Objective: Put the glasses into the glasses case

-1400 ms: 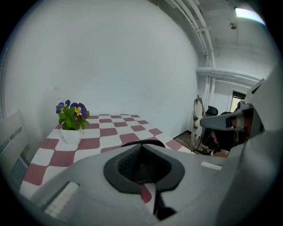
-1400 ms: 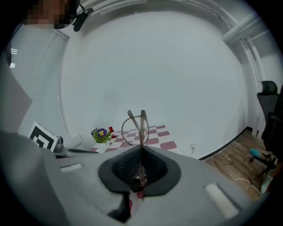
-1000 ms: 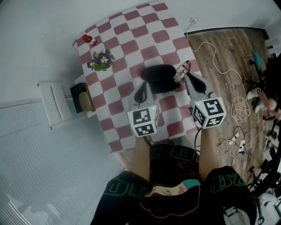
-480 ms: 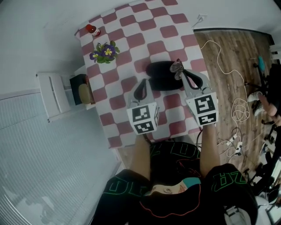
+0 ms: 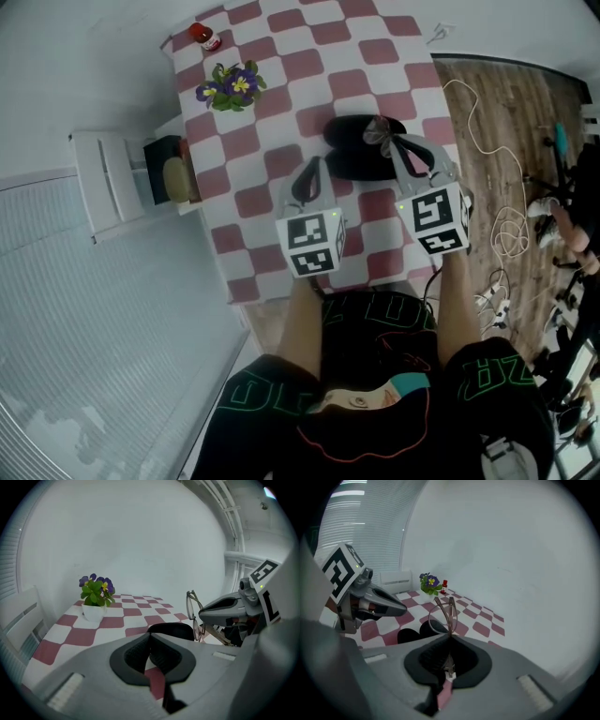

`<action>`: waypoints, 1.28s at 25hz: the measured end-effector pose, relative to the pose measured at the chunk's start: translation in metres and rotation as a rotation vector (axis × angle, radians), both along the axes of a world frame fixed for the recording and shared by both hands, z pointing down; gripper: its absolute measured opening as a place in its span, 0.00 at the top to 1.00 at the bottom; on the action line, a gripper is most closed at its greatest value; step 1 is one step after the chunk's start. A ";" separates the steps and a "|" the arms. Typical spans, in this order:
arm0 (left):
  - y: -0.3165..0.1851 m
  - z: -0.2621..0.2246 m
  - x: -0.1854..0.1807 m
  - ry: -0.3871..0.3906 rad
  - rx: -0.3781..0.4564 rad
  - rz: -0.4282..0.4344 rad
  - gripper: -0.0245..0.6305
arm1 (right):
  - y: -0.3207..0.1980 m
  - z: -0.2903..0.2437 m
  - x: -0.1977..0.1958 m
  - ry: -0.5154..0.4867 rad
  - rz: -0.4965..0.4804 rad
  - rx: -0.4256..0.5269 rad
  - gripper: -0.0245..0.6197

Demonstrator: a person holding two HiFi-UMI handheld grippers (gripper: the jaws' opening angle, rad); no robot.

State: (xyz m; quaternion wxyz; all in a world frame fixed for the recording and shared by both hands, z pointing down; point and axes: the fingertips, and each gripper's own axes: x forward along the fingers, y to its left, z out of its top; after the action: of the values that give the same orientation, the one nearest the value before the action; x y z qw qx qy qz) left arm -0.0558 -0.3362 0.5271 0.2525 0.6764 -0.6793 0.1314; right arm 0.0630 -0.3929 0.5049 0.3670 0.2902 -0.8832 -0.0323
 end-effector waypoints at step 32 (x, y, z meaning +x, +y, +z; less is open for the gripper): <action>0.024 0.017 -0.030 0.003 -0.072 -0.039 0.95 | -0.008 0.059 -0.034 0.529 -0.313 0.228 0.95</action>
State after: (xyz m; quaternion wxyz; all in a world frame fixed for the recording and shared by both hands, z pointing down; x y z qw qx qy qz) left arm -0.0859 -0.3122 0.5438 0.2803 0.6538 -0.6867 0.1497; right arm 0.0288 -0.4006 0.5641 0.5396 0.1715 -0.7817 -0.2613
